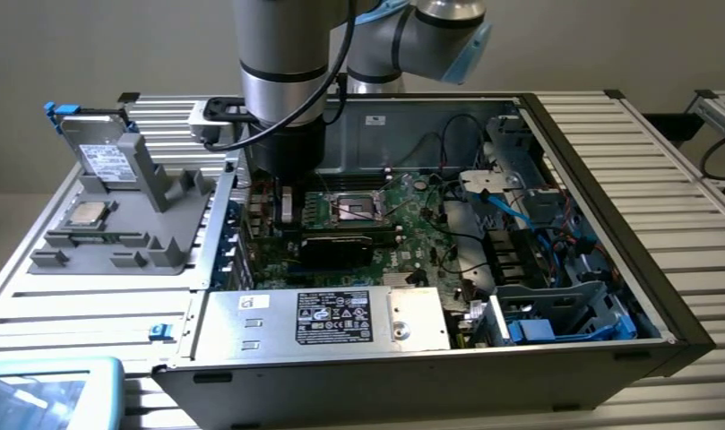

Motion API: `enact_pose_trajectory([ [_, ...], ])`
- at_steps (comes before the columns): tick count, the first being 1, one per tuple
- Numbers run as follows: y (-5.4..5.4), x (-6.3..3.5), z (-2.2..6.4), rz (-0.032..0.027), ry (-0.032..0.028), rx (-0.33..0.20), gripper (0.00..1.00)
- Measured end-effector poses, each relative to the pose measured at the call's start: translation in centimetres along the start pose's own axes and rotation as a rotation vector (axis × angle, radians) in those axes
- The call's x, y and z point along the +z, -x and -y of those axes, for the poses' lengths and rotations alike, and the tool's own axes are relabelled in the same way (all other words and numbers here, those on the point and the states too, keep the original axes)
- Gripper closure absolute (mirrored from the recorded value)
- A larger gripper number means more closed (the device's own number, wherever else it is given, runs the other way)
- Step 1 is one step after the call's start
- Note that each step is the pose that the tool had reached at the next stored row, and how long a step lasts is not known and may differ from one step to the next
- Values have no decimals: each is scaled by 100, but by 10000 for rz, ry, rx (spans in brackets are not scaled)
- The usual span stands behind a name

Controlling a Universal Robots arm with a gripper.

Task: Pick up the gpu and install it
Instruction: 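Press down on the gpu until it lock into place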

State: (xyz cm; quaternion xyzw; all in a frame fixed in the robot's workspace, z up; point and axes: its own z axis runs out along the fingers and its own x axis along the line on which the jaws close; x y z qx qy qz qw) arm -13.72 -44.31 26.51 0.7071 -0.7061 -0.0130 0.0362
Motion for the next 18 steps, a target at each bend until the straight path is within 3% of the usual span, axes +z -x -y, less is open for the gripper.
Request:
enact_pose_trajectory([
  [8, 1, 34, 3, -2, 3, 1, 88],
  [10, 4, -19, -1, 24, 4, 4, 88],
  [12, -4, -119, -9, 2, 17, 2, 88],
  [14, -6, -152, -8, -2, 23, -1, 88],
  [18, -6, -164, 161, -3, 23, 0, 88],
])
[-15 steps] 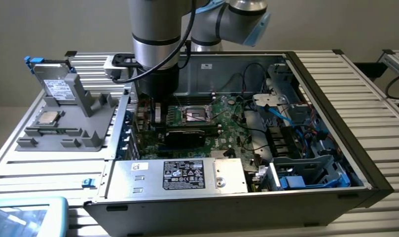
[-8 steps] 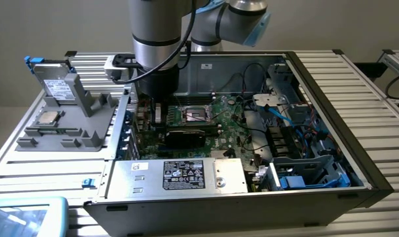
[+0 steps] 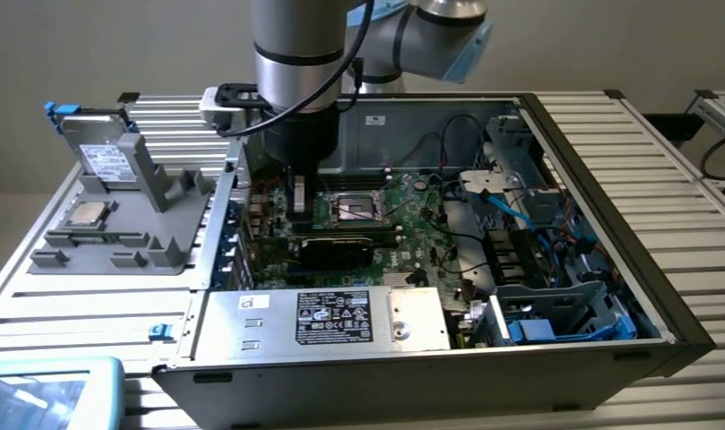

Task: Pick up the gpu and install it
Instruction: 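Press down on the gpu until it lock into place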

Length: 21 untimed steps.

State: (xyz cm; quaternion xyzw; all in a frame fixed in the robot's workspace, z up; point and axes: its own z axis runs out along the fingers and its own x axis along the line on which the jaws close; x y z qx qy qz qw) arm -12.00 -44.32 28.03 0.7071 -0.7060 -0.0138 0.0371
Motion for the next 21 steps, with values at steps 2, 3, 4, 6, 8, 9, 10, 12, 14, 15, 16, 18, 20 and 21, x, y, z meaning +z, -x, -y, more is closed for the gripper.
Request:
enact_pose_trajectory([
  [2, 0, -6, 88, 0, 0, 0, 88],
  [3, 0, -10, 136, 1, 0, 0, 88],
  [4, 0, -13, 180, 0, 0, 0, 88],
  [6, 0, -20, 272, 0, 0, -1, 88],
  [8, -1, -26, 361, 0, 0, 0, 88],
  [9, -1, -29, 406, 0, 1, 0, 88],
  [10, -1, -33, 451, 0, 1, 0, 88],
  [12, -1, -39, 545, 0, 1, -1, 88],
  [14, 2, -46, 632, -1, 7, 0, 88],
  [15, 3, -47, 654, 1, 14, -1, 88],
  [16, 2, -47, 657, 1, 17, -2, 88],
  [18, 0, -47, 656, -1, 19, 1, 88],
  [20, -11, -15, 659, 4, 17, -2, 88],
  [21, -12, 2, 660, 2, 19, -1, 88],
])
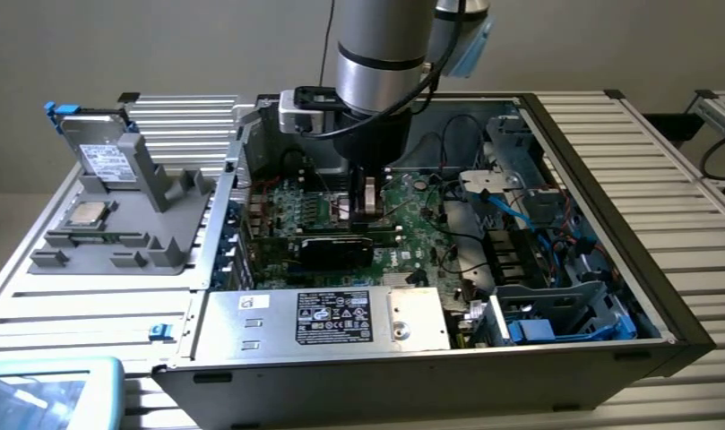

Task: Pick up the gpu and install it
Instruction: 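Press down on the gpu until it lock into place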

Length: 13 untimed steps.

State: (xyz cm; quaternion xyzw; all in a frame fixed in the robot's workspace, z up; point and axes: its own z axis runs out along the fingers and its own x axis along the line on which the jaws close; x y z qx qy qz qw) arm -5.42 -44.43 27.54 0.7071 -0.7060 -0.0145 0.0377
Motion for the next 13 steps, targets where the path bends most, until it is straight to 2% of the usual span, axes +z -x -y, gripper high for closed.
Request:
enact_pose_trajectory([
  [6, -2, 79, 9, 1, -1, 0, 88],
  [11, -4, 100, 12, 0, 0, -1, 88],
  [13, -9, 124, 15, -18, 6, -2, 88],
])
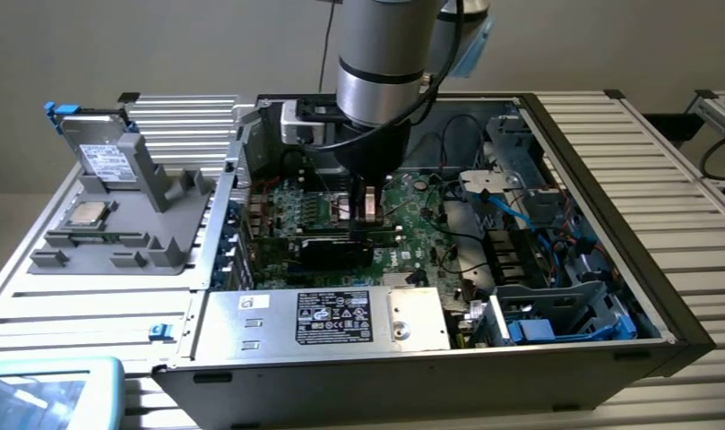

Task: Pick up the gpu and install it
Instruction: 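Press down on the gpu until it lock into place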

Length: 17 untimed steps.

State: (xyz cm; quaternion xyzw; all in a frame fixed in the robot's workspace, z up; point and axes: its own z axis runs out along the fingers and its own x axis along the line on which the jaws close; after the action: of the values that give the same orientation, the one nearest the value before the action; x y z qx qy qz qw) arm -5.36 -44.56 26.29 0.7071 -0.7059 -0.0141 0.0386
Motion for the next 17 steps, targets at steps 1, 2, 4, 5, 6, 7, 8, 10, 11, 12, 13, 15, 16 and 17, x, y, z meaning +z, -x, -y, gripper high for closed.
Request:
enact_pose_trajectory([
  [1, 0, 1, 0, 5, -1, 1, 88],
  [2, 1, 4, 0, 10, -2, 1, 88],
  [4, 2, 7, 0, 17, -5, 1, 88],
  [5, 2, 7, 0, 18, -6, 1, 88],
  [6, 2, 7, 0, 17, -5, 1, 88],
  [7, 2, 7, 0, 17, -6, 1, 88],
  [8, 2, 10, 1, 15, -5, 1, 88],
  [10, 2, 30, 3, 1, 0, 1, 88],
  [11, 2, 29, 3, 0, 1, 1, 88],
  [12, 5, 19, 2, 8, 4, 2, 88],
  [13, 6, -9, 0, 35, 1, 3, 88],
  [15, 0, -102, -8, 21, 15, 2, 88],
  [16, -3, -141, -10, 19, 28, 0, 88],
  [17, -4, -171, -13, 15, 37, 1, 88],
])
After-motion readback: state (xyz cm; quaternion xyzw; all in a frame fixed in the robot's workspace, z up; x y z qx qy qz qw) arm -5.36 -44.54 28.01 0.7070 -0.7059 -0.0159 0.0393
